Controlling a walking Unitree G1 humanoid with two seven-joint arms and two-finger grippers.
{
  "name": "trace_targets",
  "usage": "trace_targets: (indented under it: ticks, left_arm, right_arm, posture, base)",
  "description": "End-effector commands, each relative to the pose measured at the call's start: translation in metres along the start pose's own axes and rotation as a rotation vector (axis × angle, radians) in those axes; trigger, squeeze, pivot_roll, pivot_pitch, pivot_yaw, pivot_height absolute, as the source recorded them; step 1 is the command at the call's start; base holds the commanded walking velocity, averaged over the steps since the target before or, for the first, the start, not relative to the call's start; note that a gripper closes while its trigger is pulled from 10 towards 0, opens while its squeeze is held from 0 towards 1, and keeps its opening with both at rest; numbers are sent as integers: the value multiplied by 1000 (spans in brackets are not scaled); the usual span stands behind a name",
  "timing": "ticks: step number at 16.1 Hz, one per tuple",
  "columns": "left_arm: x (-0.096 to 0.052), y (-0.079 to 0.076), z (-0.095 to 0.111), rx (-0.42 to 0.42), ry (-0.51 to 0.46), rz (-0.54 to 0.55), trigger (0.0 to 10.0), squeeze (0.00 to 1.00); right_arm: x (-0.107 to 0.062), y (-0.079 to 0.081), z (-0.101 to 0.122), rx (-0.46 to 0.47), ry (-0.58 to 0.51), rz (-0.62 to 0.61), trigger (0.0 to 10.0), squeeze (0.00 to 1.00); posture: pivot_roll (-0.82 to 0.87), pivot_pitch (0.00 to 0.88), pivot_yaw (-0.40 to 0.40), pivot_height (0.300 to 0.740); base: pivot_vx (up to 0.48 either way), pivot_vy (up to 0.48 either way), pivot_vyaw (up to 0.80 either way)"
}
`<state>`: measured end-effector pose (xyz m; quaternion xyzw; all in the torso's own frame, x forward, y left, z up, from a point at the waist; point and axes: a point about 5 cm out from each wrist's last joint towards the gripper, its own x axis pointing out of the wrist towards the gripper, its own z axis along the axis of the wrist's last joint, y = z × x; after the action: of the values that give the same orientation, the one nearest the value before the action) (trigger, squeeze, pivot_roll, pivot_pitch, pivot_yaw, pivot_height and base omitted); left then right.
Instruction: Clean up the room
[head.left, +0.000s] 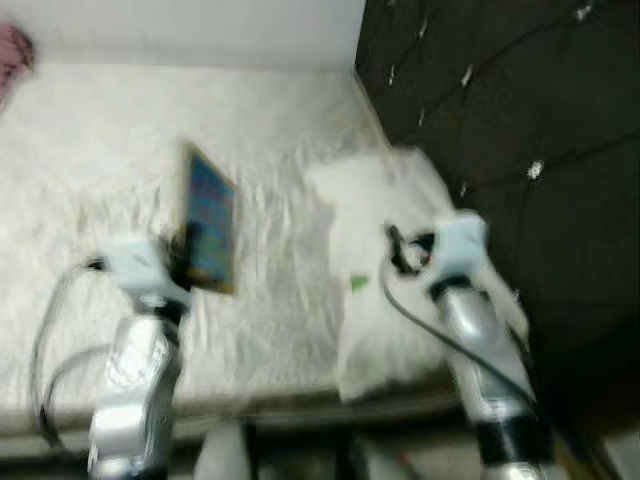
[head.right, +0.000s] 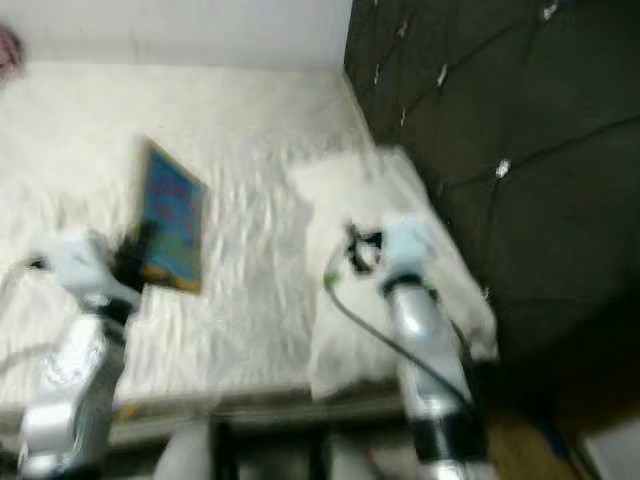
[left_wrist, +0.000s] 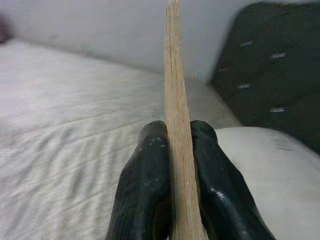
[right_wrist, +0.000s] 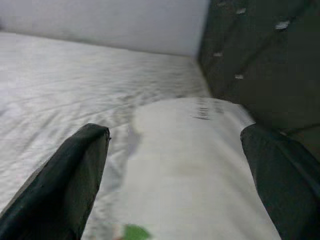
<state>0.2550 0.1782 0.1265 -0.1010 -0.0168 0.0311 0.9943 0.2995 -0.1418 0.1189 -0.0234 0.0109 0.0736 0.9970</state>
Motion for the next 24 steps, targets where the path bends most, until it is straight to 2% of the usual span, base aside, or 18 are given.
trace_targets:
  ticks: [1, 4, 9, 11, 12, 13, 15, 17, 18, 19, 21, 24]
  left_arm:
    - [1, -11, 2, -34, -4, -34, 10000, 0]
    - [4, -10, -2, -108, 29, -21, 10000, 0]
    - [20, -12, -7, -201, 113, -67, 10000, 0]
    - [25, -14, -9, -227, 142, -62, 10000, 0]
    - [25, -16, -8, -241, 137, -83, 10000, 0]
    - [25, -19, -4, -250, 117, -106, 10000, 0]
    - [26, -20, 1, -286, 102, -101, 10000, 0]
    - [30, -18, -1, -317, 104, -67, 10000, 0]
    - [35, -16, 0, -333, 96, -56, 10000, 0]
    - [35, -16, 0, -333, 96, -56, 10000, 0]
    - [48, -3, 6, -330, 61, -17, 10000, 0]
    - [60, 3, 7, -330, 52, -12, 10000, 0]
  right_arm:
    - [-3, -12, -1, -13, 10, -33, 10000, 0]
    - [-2, -11, 0, -9, 11, -32, 10000, 0]
    - [-2, -12, 2, -2, 5, -32, 10000, 0]
    - [-4, -13, 3, -11, 1, -24, 10000, 0]
    - [-4, -14, 3, -13, 3, -27, 10000, 0]
    - [-5, -16, 8, 31, 1, -48, 10000, 0]
    - [-7, -8, 21, 48, -28, -29, 10000, 0]
    - [-17, 2, 22, 38, -27, 36, 10000, 0]
    - [-26, 1, 16, 27, -2, 49, 10000, 0]
    - [-26, 1, 16, 27, -2, 49, 10000, 0]
    - [-46, -4, 15, 27, 44, 64, 10000, 0]
    - [-59, -10, 14, 10, 72, 66, 10000, 0]
  posture:
    - [-71, 45, -78, 677]
    - [-73, 65, -75, 677]
    - [-77, 68, -75, 615]
    - [-86, 75, -78, 615]
    - [-86, 75, -78, 615]
    - [-83, 78, -80, 615]
    - [-94, 80, -82, 615]
    - [-99, 89, -92, 615]
    - [-110, 105, -102, 615]
    - [-110, 105, -102, 615]
    - [-151, 135, -116, 615]
    - [-177, 147, -131, 587]
  base:
    - [0, 0, 0]
    - [0, 0, 0]
    - [0, 0, 0]
    - [0, 0, 0]
    - [0, 0, 0]
    - [0, 0, 0]
    - [0, 0, 0]
    - [0, 0, 0]
    - [0, 0, 0]
    - [0, 0, 0]
    - [0, 0, 0]
    - [0, 0, 0]
